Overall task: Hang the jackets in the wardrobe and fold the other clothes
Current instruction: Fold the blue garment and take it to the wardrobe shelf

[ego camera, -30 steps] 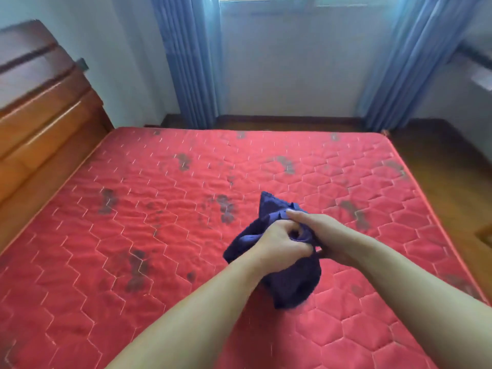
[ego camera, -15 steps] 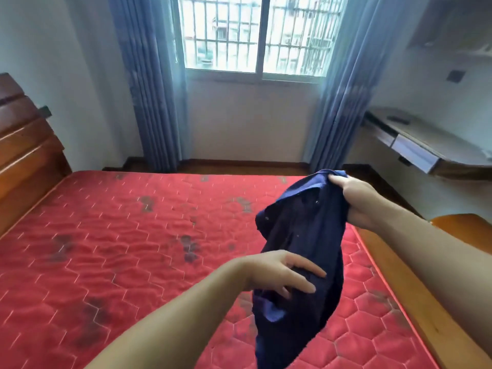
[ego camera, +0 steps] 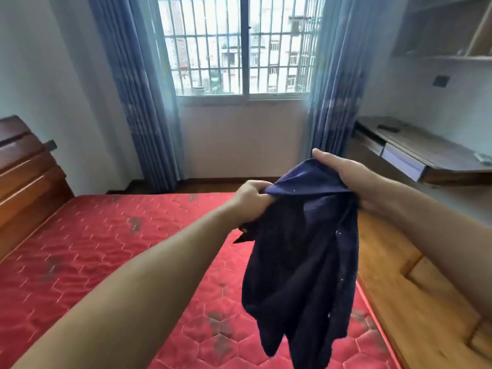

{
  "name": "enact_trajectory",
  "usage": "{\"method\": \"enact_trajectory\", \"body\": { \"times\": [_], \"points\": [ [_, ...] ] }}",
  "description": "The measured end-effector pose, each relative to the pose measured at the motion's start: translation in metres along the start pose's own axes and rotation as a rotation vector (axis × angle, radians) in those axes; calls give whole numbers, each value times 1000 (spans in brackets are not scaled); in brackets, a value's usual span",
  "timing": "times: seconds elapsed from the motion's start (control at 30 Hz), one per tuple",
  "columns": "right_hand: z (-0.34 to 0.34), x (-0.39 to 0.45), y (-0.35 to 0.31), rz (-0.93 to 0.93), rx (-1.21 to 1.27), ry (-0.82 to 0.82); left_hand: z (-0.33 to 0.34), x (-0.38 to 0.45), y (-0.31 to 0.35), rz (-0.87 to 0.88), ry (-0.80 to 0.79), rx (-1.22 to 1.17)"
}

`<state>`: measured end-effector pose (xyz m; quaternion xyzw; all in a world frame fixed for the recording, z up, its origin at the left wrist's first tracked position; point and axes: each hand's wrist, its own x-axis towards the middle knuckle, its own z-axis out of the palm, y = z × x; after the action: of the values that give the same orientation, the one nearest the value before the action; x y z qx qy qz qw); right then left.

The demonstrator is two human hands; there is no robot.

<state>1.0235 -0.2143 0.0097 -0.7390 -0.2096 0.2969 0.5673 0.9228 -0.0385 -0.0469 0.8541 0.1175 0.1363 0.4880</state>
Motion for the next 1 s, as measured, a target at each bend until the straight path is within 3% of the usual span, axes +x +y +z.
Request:
{"method": "enact_trajectory", "body": {
  "times": [0.1,0.2,0.27,0.37,0.43,0.53,0.6,0.67,0.73,0.83,1.0],
  "points": [
    [-23,-2,11,-152,-497,91,-17,13,27,18,37,118],
    [-19,-4,15,-368,-786,29,-28,20,65,78,90,151],
    [-13,4,13,-521,-833,79,-31,21,88,135,83,216],
    [2,8,-2,-681,-680,160,-38,22,105,157,42,319],
    [6,10,-20,-673,-630,156,-44,21,105,166,33,363],
    [-6,15,-50,-542,-839,7,-62,18,92,219,89,367],
    [-14,11,-68,-453,-953,-90,-75,12,79,203,33,454],
    [-17,5,-81,-362,-898,-147,-84,7,62,171,-32,590],
    [-19,3,-92,-337,-782,-144,-92,7,43,141,8,692],
    [-27,10,-99,-358,-520,5,-115,8,12,31,121,818],
    [-39,18,-91,-247,-134,182,-144,9,-15,-119,192,315]
  ]
}}
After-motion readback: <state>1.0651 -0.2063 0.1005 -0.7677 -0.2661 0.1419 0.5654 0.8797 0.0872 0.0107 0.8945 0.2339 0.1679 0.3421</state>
